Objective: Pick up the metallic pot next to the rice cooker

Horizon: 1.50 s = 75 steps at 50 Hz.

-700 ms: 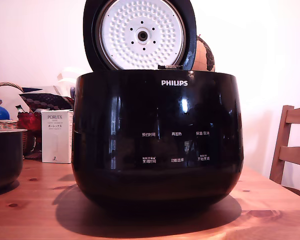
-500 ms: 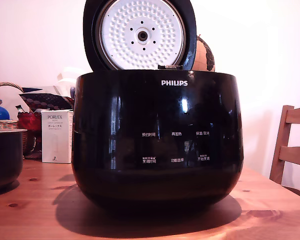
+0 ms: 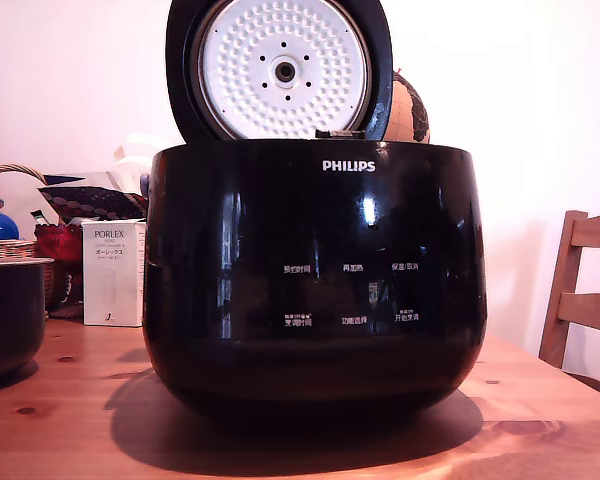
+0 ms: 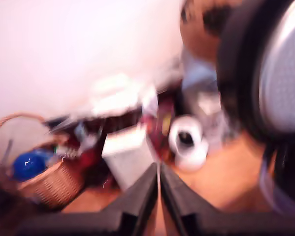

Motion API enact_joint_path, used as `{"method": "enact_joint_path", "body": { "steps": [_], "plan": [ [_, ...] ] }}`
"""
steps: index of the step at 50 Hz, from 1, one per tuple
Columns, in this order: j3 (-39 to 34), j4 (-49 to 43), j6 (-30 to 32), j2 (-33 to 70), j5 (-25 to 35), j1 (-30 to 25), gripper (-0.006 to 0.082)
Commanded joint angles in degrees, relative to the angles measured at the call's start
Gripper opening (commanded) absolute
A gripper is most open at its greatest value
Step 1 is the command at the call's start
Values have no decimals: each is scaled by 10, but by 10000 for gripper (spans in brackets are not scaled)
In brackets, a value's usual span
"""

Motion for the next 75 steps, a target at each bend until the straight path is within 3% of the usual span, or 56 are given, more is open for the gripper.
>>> {"method": "enact_joint_path", "body": {
  "steps": [1, 20, 23, 30, 32, 75],
  "plan": [
    [24, -53, 35, 0, 2, 13, -24],
    [118, -353, 186, 21, 47, 46, 8],
    [120, -382, 204, 31, 49, 46, 85],
    [120, -429, 214, 72, 43, 46, 361],
    [120, -440, 215, 87, 41, 47, 397],
    [120, -384, 241, 374, 66, 131, 438]
  ]
}}
